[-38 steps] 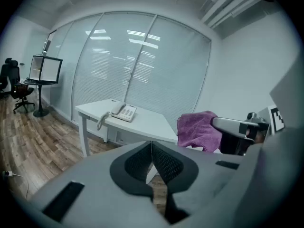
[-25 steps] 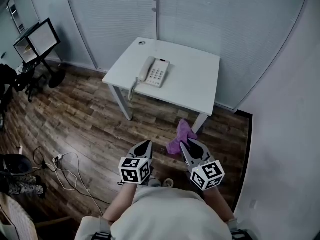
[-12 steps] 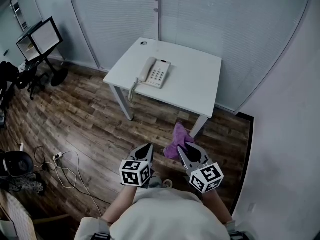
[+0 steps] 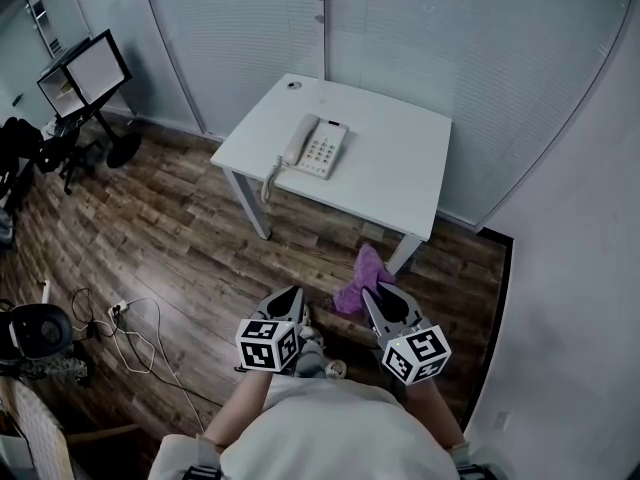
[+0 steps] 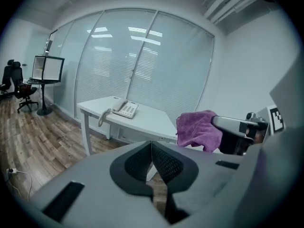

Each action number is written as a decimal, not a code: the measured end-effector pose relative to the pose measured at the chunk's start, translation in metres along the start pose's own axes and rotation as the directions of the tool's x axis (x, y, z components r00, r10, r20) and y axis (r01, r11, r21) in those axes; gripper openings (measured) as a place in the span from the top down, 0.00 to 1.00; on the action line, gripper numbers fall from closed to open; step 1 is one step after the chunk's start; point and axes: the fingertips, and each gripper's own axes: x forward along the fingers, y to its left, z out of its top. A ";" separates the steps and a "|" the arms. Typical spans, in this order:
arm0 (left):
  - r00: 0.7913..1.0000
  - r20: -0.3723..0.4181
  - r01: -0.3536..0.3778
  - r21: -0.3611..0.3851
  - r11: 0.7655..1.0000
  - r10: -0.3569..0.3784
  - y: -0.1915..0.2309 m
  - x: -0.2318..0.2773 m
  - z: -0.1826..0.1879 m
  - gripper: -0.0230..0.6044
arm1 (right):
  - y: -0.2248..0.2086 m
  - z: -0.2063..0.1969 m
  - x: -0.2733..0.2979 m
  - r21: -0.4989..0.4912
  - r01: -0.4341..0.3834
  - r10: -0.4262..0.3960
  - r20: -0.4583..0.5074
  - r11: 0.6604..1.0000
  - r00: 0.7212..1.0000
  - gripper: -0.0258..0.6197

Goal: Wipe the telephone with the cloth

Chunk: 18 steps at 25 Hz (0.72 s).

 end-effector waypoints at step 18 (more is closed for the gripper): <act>1.000 0.017 -0.001 -0.050 0.999 0.001 0.056 0.064 0.046 0.93 | -0.039 0.022 0.074 -0.026 0.024 -0.024 -0.023 0.999 0.999 0.83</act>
